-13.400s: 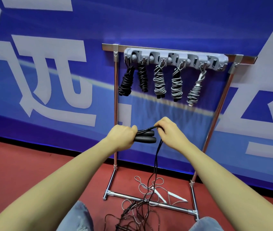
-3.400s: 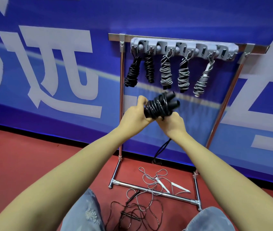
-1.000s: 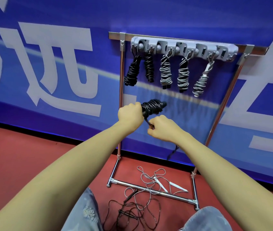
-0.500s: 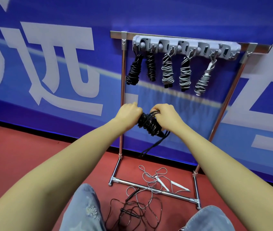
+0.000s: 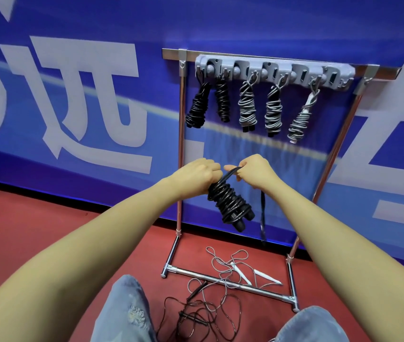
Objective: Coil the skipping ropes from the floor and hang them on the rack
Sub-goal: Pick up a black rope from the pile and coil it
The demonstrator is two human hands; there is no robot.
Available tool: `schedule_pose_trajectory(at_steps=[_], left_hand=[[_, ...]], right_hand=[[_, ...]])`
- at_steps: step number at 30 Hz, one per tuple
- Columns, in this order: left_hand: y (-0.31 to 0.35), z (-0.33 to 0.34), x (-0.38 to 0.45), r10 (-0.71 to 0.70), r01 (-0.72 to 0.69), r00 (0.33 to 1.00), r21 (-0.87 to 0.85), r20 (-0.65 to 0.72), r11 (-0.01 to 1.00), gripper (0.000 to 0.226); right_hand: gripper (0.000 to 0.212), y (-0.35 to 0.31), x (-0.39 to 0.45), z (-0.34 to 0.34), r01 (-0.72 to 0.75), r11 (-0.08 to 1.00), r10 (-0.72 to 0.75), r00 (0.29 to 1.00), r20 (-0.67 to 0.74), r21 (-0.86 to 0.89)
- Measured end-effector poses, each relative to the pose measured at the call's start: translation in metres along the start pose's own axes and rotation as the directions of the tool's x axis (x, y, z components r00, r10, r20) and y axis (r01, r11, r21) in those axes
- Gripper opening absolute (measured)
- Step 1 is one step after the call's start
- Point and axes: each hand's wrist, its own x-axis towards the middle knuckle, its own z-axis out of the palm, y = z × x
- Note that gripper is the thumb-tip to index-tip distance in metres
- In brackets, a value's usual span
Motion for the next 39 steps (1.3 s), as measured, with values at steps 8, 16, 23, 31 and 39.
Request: schedule_pose_trajectory(at_steps=[8, 16, 23, 31, 39], left_hand=[[0.02, -0.006, 0.005, -0.6, 0.52, 0.795, -0.606, 0.087, 0.602, 0.031], [0.019, -0.012, 0.036, -0.847, 0.665, 0.474, -0.728, 0.239, 0.167, 0.041], [0.012, -0.001, 0.033, -0.852, 0.845, 0.484, -0.361, 0.201, 0.394, 0.027], [0.006, 0.009, 0.027, -0.817, 0.818, 0.539, 0.103, 0.207, 0.565, 0.034], [0.002, 0.01, 0.014, -0.638, 0.552, 0.7, 0.324, 0.32, 0.768, 0.014]], right_hand=[[0.026, 0.009, 0.003, 0.005, 0.091, 0.996, -0.091, 0.986, -0.137, -0.003], [0.035, 0.0, -0.01, 0.013, 0.199, 0.893, -0.239, 0.97, -0.05, -0.403], [0.042, 0.002, -0.017, 0.016, 0.302, 0.821, -0.301, 0.95, 0.081, -0.485], [0.026, -0.01, -0.028, 0.015, 0.389, 0.726, -0.382, 0.914, 0.139, -0.567], [0.025, -0.018, -0.026, 0.022, 0.445, 0.633, -0.46, 0.874, 0.155, -0.633]])
